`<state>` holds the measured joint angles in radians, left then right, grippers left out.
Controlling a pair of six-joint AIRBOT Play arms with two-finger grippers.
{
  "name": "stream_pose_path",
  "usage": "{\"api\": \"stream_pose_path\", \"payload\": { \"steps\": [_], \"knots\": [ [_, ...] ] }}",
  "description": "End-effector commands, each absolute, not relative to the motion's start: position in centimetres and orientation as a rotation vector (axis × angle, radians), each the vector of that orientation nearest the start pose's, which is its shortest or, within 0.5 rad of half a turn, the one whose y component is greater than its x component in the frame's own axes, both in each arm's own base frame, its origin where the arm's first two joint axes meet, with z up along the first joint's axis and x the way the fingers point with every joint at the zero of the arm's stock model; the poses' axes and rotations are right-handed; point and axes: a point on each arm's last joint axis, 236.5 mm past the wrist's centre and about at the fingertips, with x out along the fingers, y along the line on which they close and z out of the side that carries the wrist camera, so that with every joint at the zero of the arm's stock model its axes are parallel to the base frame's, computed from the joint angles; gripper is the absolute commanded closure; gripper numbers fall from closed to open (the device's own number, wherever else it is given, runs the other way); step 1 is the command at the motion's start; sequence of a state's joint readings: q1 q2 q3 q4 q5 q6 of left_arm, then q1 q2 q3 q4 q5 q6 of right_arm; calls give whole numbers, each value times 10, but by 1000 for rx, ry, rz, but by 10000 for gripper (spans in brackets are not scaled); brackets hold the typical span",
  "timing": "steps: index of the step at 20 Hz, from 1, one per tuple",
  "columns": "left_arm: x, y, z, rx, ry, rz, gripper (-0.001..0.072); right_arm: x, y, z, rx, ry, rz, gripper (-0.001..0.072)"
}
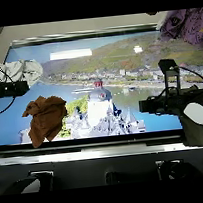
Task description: Fold the clothes and pants, and hang the long-sleeved shirts on hangers.
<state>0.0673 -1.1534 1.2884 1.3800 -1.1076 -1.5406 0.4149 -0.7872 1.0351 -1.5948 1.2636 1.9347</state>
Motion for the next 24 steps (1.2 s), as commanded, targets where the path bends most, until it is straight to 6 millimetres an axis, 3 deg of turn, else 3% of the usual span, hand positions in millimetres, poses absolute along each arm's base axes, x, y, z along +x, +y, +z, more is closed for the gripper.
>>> {"api": "stream_pose_path", "payload": {
  "steps": [1,19,24],
  "knots": [
    [414,-12,118,-165,961,-68,690,278,117,119,101,1043,176,682],
    [414,-12,118,-174,961,-64,690,278,117,120,102,1040,177,682],
    [426,-10,126,-173,899,-58,689,278,117,120,102,1040,177,682]
  ]
}}
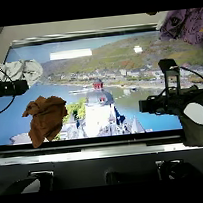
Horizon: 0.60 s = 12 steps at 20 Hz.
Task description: Fold the clothes and pants, and hang the long-sleeved shirts on hangers.
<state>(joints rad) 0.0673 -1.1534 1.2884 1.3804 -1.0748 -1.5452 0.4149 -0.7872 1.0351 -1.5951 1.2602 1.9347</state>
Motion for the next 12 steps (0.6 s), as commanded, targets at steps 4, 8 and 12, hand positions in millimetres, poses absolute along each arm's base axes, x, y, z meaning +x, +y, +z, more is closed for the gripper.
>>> {"api": "stream_pose_path", "payload": {
  "steps": [4,8,12],
  "knots": [
    [426,-10,125,-173,902,-58,690,280,116,120,98,1034,174,682],
    [426,-12,119,-182,924,-63,518,280,116,121,98,1032,174,682],
    [408,-18,84,-227,1089,-51,-13,280,116,121,99,1032,174,682]
  ]
}}
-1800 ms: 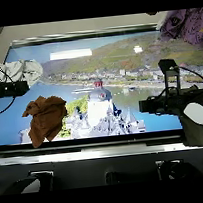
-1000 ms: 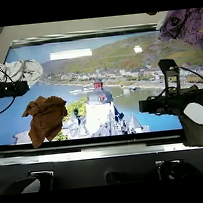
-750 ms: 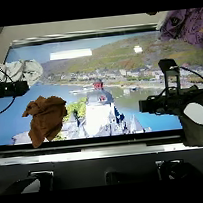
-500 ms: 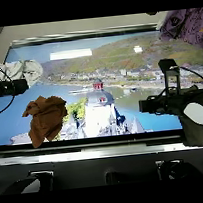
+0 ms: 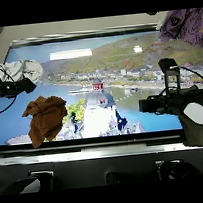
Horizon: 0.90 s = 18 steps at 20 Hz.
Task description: Fold the clothes and pants, and hang the long-sleeved shirts on hangers.
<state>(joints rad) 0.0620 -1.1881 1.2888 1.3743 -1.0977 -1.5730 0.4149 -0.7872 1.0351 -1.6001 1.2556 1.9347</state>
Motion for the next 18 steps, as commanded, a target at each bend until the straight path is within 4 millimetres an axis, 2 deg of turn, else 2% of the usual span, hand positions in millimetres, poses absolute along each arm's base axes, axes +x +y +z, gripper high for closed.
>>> {"api": "stream_pose_path", "payload": {
  "steps": [1,6,9,10,11,12,14,16,18],
  "knots": [
    [401,-19,67,-262,1156,-30,-13,280,116,121,99,1032,174,683],
    [353,-24,-39,-334,1437,37,-13,278,116,120,97,1041,172,683],
    [344,-34,-71,-322,1440,33,-13,278,116,119,99,1043,174,683],
    [345,-38,-74,-317,1430,26,149,278,116,119,99,1044,174,683],
    [346,-43,-74,-313,1428,15,593,278,116,119,99,1043,174,682],
    [350,-54,-70,-326,1414,-19,694,278,116,119,99,1043,174,682],
    [359,-95,-54,-356,1376,-149,695,278,116,119,99,1044,174,682],
    [365,-151,-30,-349,1329,-306,696,277,116,119,96,1049,172,682],
    [359,-217,-6,-301,1268,-480,696,274,113,116,87,1065,162,682]
  ]
}}
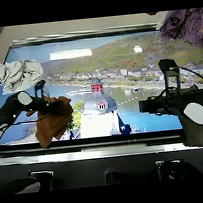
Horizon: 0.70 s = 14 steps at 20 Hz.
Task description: Fold the clothes and pants, and hang the long-sleeved shirts on hangers.
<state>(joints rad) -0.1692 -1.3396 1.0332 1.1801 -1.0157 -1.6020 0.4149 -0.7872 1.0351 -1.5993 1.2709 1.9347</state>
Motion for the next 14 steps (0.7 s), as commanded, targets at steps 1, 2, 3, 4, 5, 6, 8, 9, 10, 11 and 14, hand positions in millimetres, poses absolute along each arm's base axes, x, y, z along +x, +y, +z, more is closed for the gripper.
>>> {"api": "stream_pose_path", "payload": {
  "steps": [1,2,3,4,5,6,8,9,10,11,14],
  "knots": [
    [351,-252,6,-284,1235,-557,696,271,110,114,78,1080,153,682],
    [342,-284,16,-266,1200,-630,696,268,107,112,69,1097,144,682],
    [331,-317,25,-250,1165,-703,695,264,103,110,56,1115,132,682],
    [320,-344,31,-238,1134,-756,695,260,98,108,42,1133,116,682],
    [310,-371,36,-239,1103,-804,695,255,90,106,21,1151,91,682],
    [302,-395,42,-267,1078,-841,695,251,82,105,-3,1170,63,682],
    [292,-439,52,-366,1038,-888,694,241,65,107,-39,1194,12,682],
    [291,-454,52,-403,1029,-892,694,237,57,108,-55,1198,-12,682],
    [292,-465,47,-437,1035,-883,694,233,49,111,-69,1198,-37,681],
    [293,-472,35,-462,1055,-869,693,230,43,113,-79,1196,-56,678],
    [309,-464,8,-495,1116,-811,397,227,36,117,-88,1182,-76,408]
  ]
}}
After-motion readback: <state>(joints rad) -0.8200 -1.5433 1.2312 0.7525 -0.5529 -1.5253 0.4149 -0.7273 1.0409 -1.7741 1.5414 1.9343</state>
